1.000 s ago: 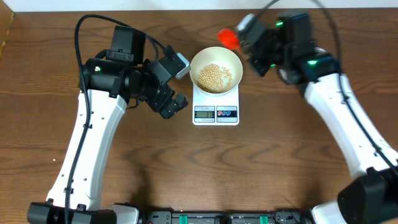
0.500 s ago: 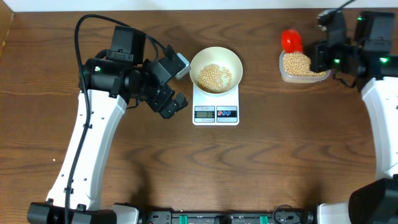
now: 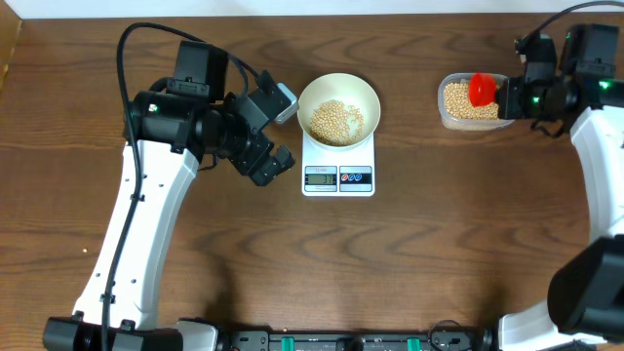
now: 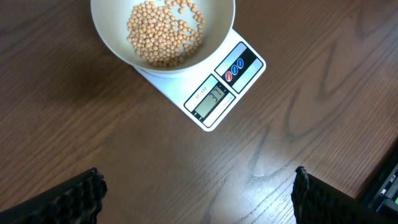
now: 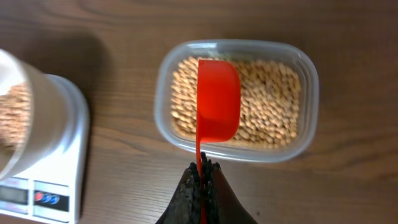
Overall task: Scoop item into bowl and weigh 50g on scale
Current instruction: 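Dip the red scoop into the soybeans again with the right gripper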
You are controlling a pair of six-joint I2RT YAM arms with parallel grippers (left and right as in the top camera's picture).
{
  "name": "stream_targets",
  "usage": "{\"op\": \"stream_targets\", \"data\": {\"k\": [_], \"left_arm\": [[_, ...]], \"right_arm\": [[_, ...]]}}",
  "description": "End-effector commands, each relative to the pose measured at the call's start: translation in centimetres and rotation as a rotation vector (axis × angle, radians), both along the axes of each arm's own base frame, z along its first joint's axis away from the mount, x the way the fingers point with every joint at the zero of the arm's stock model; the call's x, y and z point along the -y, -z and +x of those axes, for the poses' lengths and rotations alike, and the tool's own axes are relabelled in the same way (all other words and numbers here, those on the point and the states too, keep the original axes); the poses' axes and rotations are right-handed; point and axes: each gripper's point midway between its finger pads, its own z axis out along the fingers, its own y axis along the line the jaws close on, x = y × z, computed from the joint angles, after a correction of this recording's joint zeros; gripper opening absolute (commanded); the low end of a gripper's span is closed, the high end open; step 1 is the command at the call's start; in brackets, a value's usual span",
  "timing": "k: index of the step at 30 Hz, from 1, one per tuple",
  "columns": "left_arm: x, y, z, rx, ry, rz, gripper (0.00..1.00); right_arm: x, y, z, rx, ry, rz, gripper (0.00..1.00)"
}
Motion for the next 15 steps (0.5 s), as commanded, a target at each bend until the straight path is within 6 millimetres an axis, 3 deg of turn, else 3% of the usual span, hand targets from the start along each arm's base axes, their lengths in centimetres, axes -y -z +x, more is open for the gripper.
{"op": "stream_targets", "data": {"k": [1, 15], "left_arm": [[0.1, -0.1, -0.3, -0.002, -0.002, -0.008, 0.98], [0.1, -0.2, -0.3, -0.002, -0.002, -0.008, 0.98]], "right_arm": [[1.5, 0.8, 0.2, -0.024, 0.069, -0.054, 0.01], [1.9, 4.0, 1.1, -0.081, 0.079, -0.085, 0.01]]}}
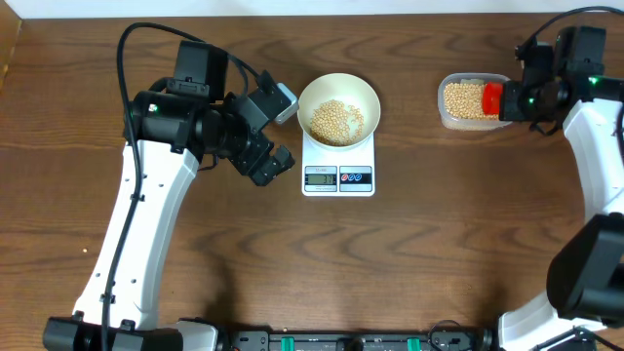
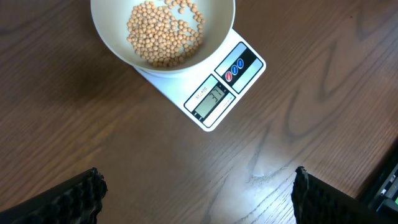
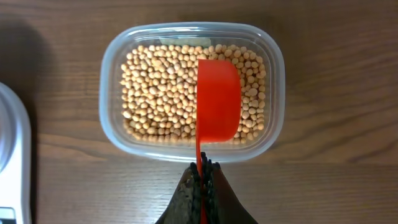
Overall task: Scoop item into bowl and weigh 50g on scale
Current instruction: 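Dip the red scoop into the soybeans again with the right gripper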
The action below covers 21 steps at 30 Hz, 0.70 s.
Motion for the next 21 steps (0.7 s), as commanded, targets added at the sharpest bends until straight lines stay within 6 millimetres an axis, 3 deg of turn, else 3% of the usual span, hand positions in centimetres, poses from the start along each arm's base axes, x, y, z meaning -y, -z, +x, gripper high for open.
{"op": "stream_targets", "data": {"k": [1, 6, 15, 21], "left_arm": [[0.1, -0.2, -0.3, -0.002, -0.002, -0.008, 0.98], [0.1, -0.1, -0.3, -0.002, -0.002, -0.008, 0.98], [0.1, -0.1, -0.3, -0.002, -0.002, -0.008, 0.98], [0.1, -0.1, -0.3, -0.002, -0.002, -0.008, 0.98]], "right_arm": [[-0.2, 1.2, 0.4, -0.021, 0.011, 0.002, 0.01], [-1.0, 2.2, 1.2, -0.017, -0.008, 0.043, 0.01], [-3.6, 2.2, 1.4, -0.021, -0.032, 0.210, 0.01], [-4.1, 3.3, 1.2, -0.060, -0.013, 0.260, 0.01]]}}
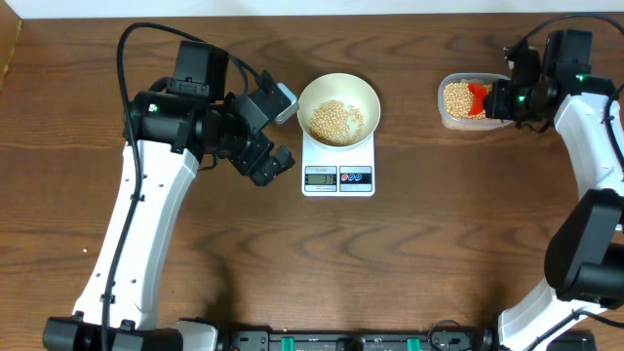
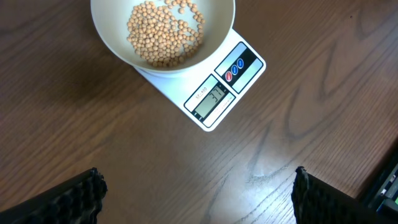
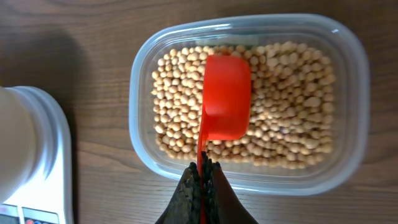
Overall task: Scoop item into bowl and weigh 50g on scale
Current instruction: 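Dip the red scoop into the soybeans again with the right gripper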
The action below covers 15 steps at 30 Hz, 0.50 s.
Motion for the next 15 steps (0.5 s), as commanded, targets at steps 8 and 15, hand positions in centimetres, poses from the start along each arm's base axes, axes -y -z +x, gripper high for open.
{"op": "stream_targets", "data": {"k": [8, 15], "left_arm": [[0.1, -0.1, -0.3, -0.002, -0.002, -0.008, 0.98], [0.1, -0.1, -0.3, -0.002, -0.002, -0.008, 0.98]], "right_arm": [[-0.8, 0.0, 0.1, -0.013, 0.014, 0.179, 0.01], [1.6, -0.8, -0.2, 0.006, 0.055, 0.269, 0.01]]}}
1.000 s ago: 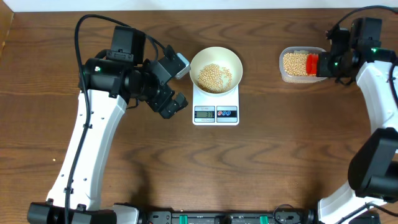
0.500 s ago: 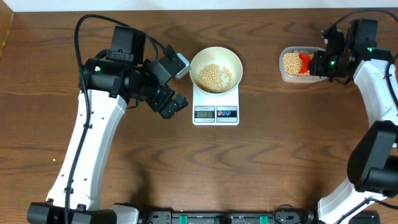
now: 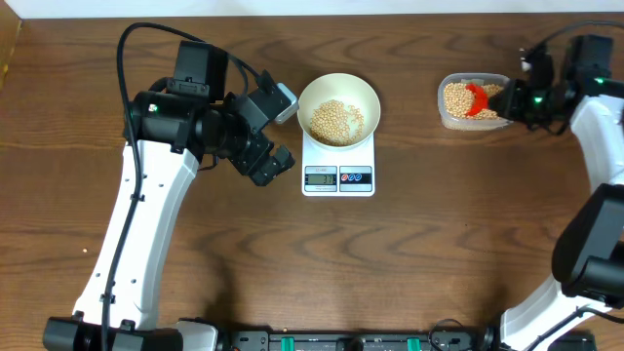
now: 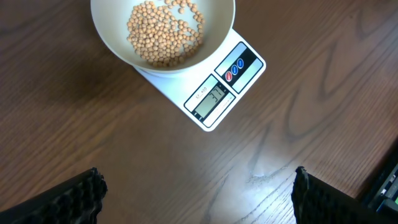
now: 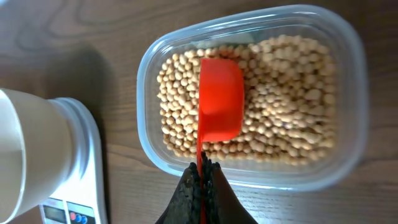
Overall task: Scoop item into bowl and weigh 50g on scale
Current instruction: 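Dip the red scoop into the soybeans again with the right gripper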
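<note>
A cream bowl (image 3: pixel 338 107) holding soybeans sits on the white scale (image 3: pixel 338 178); the left wrist view shows the same bowl (image 4: pixel 163 31) and scale (image 4: pixel 224 87). At the far right a clear tub (image 3: pixel 472 101) is full of soybeans. My right gripper (image 5: pixel 202 171) is shut on the handle of a red scoop (image 5: pixel 220 99), whose cup lies among the beans in the tub (image 5: pixel 249 93). The scoop (image 3: pixel 477 98) shows red in the overhead view. My left gripper (image 4: pixel 196 193) hangs open over bare wood, left of the scale.
The table is dark wood (image 3: pixel 390 263). The left arm (image 3: pixel 166 166) stands to the left of the scale. The right arm (image 3: pixel 595 107) reaches in along the right edge.
The right wrist has turned a little; the tub looks more tilted in its view and the scoop's cup sits lower among the beans. The left arm has not moved.
The right gripper held the red scoop over the tub's near edge, then over the tub's middle, then with the cup down on the beans. Now the cup lies in the beans. The bowl, scale and left arm stayed as they were.
</note>
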You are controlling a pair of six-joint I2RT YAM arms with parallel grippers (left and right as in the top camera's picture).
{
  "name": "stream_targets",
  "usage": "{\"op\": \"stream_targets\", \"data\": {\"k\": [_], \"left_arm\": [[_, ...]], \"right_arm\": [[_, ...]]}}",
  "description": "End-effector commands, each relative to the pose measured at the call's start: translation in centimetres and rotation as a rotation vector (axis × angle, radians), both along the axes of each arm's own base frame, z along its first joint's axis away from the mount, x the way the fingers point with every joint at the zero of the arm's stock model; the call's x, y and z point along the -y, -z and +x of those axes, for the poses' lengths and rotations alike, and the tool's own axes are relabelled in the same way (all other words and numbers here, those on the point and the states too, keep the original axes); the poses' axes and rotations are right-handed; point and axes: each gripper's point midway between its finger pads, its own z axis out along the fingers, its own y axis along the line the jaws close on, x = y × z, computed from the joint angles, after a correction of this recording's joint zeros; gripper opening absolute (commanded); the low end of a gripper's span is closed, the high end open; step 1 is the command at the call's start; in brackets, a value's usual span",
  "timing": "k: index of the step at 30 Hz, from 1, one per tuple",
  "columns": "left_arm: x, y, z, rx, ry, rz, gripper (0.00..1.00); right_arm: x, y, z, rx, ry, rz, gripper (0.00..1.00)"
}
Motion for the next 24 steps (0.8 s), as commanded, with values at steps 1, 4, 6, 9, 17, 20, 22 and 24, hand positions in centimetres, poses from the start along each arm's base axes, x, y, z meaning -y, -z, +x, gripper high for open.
{"op": "stream_targets", "data": {"k": [1, 4, 6, 9, 17, 20, 22, 24], "left_arm": [[0.1, -0.1, -0.3, -0.002, -0.002, -0.008, 0.98], [0.1, -0.1, -0.3, -0.002, -0.002, -0.008, 0.98], [0.1, -0.2, -0.2, -0.001, -0.002, -0.008, 0.98], [0.1, -0.2, -0.2, -0.001, -0.002, -0.008, 0.98], [0.1, -0.1, -0.3, -0.002, -0.002, -0.008, 0.98], [0.1, -0.1, -0.3, -0.002, -0.002, -0.008, 0.98], [0.1, -0.1, -0.3, -0.002, -0.002, -0.008, 0.98], [0.1, -0.1, -0.3, -0.002, -0.002, -0.008, 0.98]], "right_arm": [[0.4, -0.5, -0.1, 0.008, 0.008, 0.103, 0.01], [1.1, -0.8, -0.3, 0.014, 0.020, 0.138, 0.01], [1.5, -1.0, -0.5, 0.019, 0.026, 0.159, 0.01], [2.0, -1.3, -0.6, 0.028, 0.032, 0.178, 0.01], [1.9, -2.3, -0.8, 0.057, 0.015, 0.261, 0.01], [1.3, -2.8, -0.8, 0.071, -0.003, 0.298, 0.01], [1.0, -3.2, -0.7, 0.082, -0.016, 0.321, 0.01], [0.9, -3.5, -0.7, 0.091, -0.022, 0.336, 0.01]]}}
